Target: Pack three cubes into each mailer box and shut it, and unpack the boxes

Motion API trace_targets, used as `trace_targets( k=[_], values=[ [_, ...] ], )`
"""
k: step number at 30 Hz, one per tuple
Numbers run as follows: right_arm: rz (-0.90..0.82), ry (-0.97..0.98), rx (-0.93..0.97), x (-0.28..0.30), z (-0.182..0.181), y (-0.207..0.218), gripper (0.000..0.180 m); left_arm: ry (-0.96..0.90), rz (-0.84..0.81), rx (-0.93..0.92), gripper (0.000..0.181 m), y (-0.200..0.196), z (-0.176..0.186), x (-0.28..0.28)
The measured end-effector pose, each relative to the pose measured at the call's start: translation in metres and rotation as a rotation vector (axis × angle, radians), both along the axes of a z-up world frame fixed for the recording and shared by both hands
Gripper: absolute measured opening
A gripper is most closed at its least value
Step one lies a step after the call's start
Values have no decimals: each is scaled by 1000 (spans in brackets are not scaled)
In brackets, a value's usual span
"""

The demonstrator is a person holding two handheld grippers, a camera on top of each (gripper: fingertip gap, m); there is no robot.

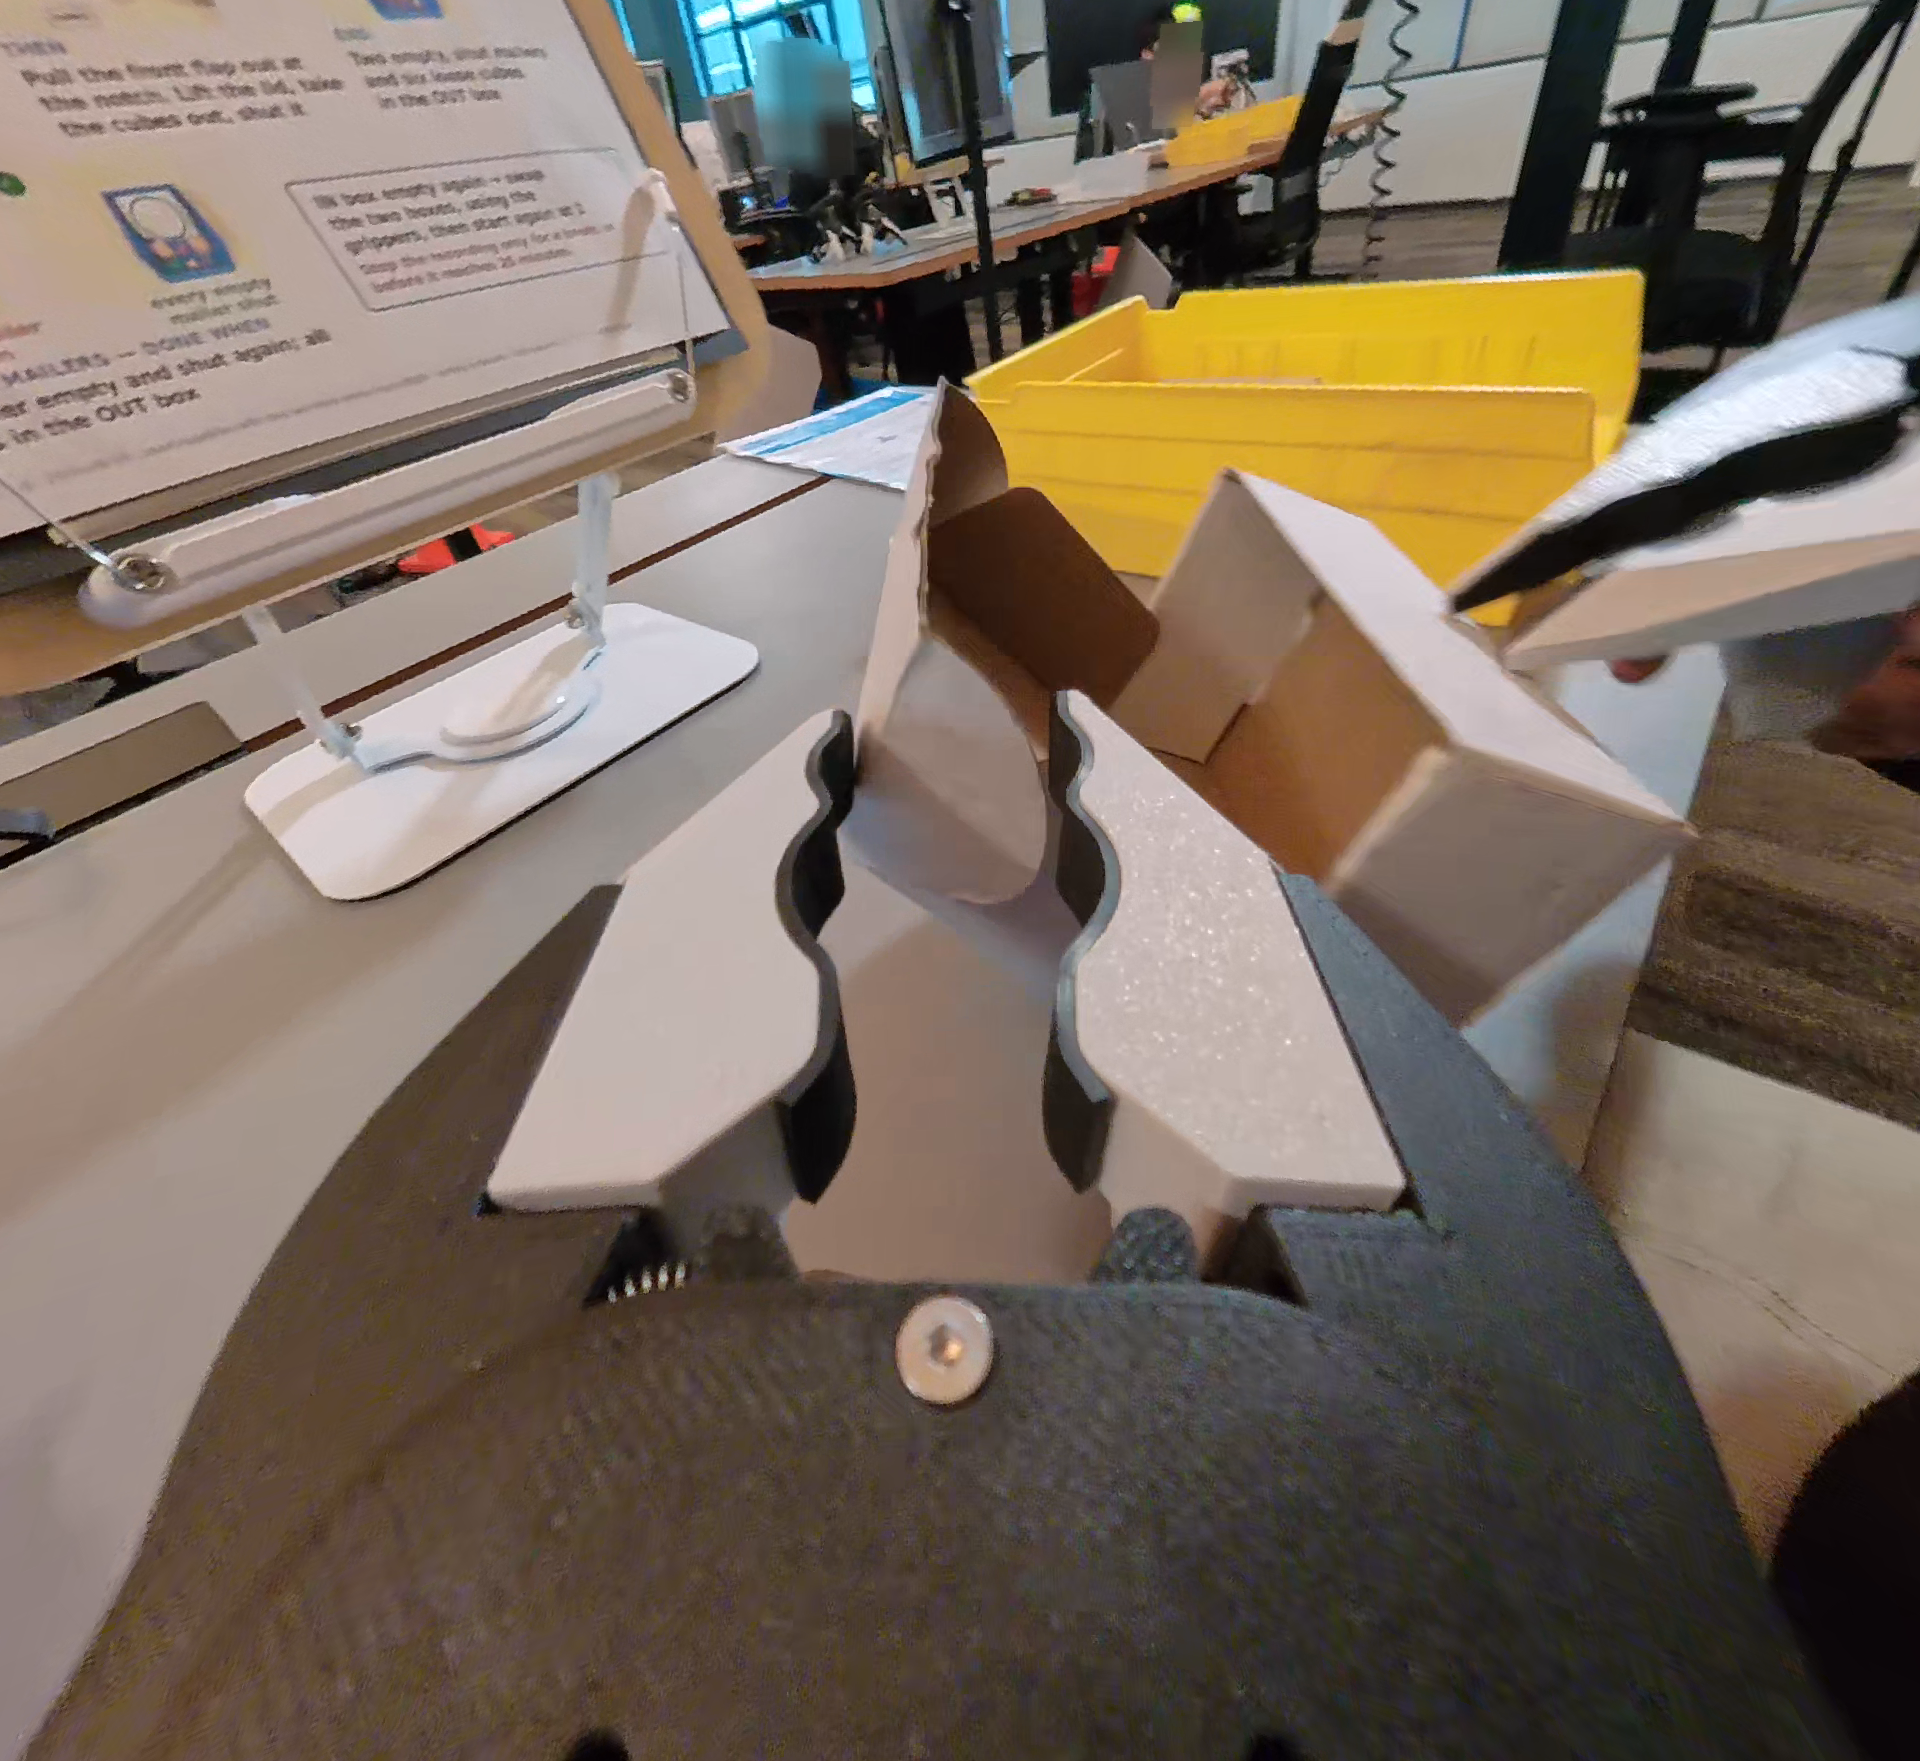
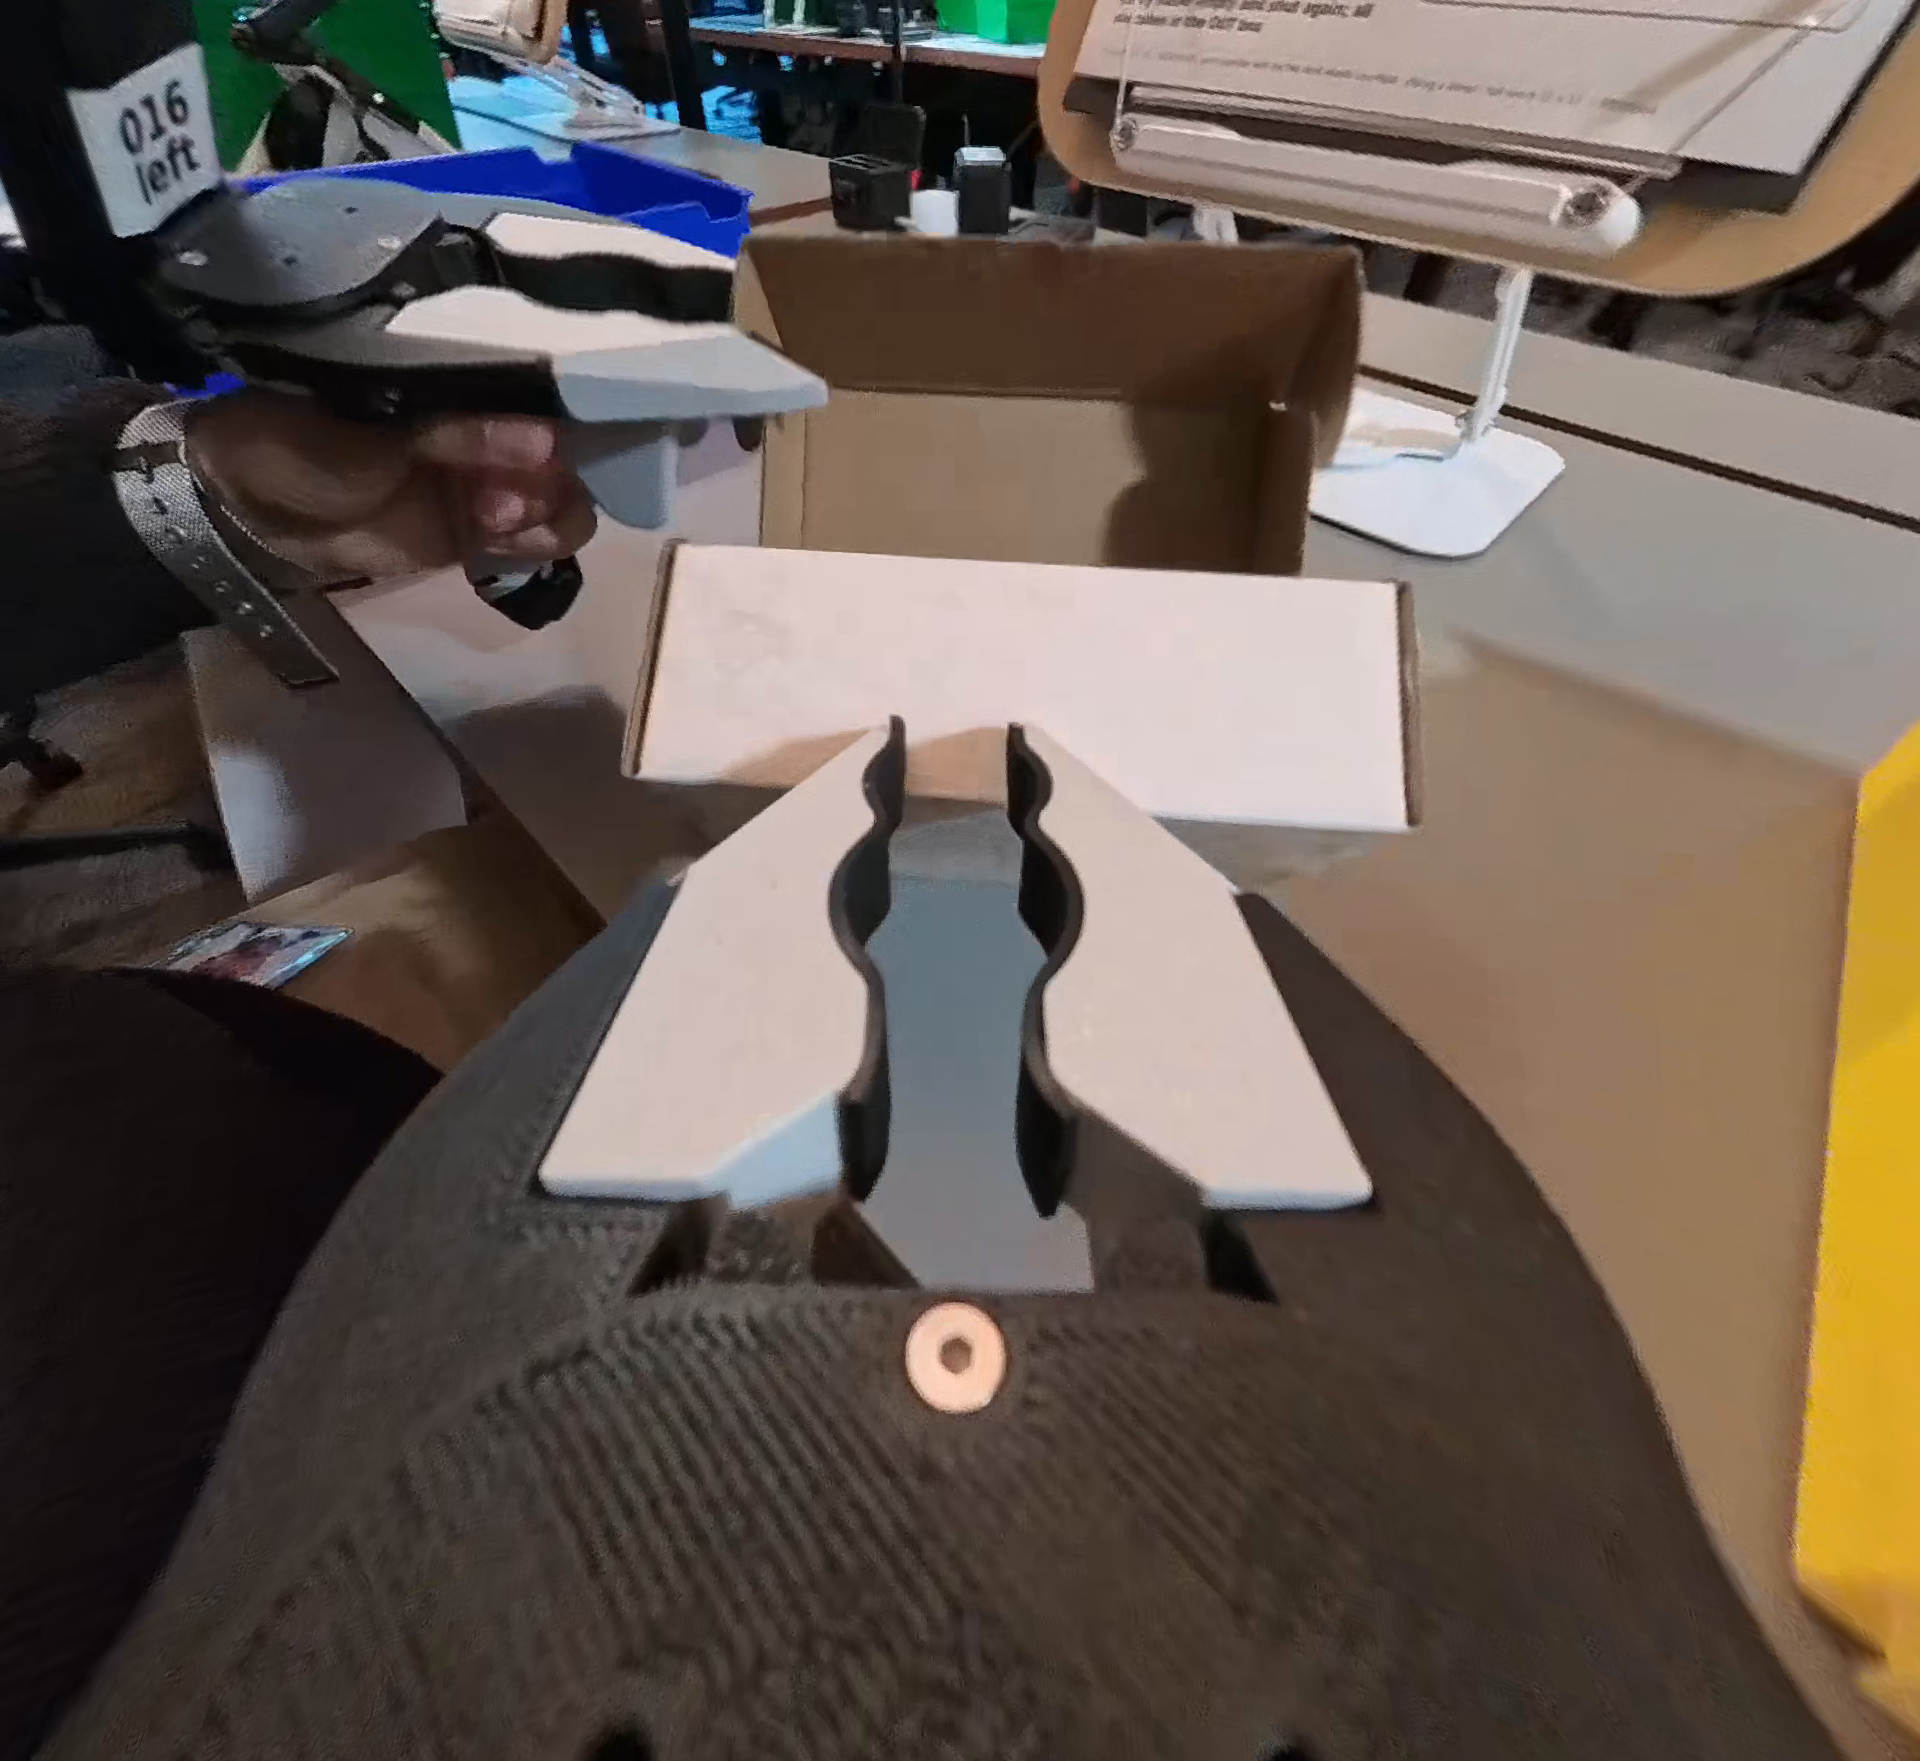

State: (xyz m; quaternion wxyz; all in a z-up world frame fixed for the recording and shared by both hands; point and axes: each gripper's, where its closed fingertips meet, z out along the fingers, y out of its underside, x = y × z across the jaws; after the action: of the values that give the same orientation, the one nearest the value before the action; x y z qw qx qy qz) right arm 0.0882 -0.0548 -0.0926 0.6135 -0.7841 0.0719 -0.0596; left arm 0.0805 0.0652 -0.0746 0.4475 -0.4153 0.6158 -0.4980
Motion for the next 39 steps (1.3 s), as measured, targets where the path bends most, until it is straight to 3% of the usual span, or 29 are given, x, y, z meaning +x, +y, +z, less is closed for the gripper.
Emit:
trace_targets(
  k=[1,11,13,16,19,23,27,30,39],
  values=[
    [-17,7,1,-1,-3,-6,18,-13,8,-15,35,2,2,0],
    [29,99,-303,-30,-75,-18,50,-136,2,-117,34,7,29,-4],
    [42,44,-308,-30,-72,-18,52,-143,-5,-119,35,7,31,-5],
    [35,-84,-187,-25,-42,-18,48,-150,-9,-127,34,7,33,-5],
    [-35,-220,-68,-14,-13,-19,55,-156,-36,-146,34,4,34,-8],
    [18,-291,-109,-27,-24,-9,62,-164,-84,-160,35,-4,36,-11],
    [30,-342,-170,-32,-36,-3,49,-164,-85,-152,35,-5,35,-12],
    [53,-266,-166,-36,-41,-2,38,-154,-52,-161,35,1,34,-10],
    [78,-37,-134,-39,-48,-1,41,60,243,-346,37,64,-8,10]
  ],
)
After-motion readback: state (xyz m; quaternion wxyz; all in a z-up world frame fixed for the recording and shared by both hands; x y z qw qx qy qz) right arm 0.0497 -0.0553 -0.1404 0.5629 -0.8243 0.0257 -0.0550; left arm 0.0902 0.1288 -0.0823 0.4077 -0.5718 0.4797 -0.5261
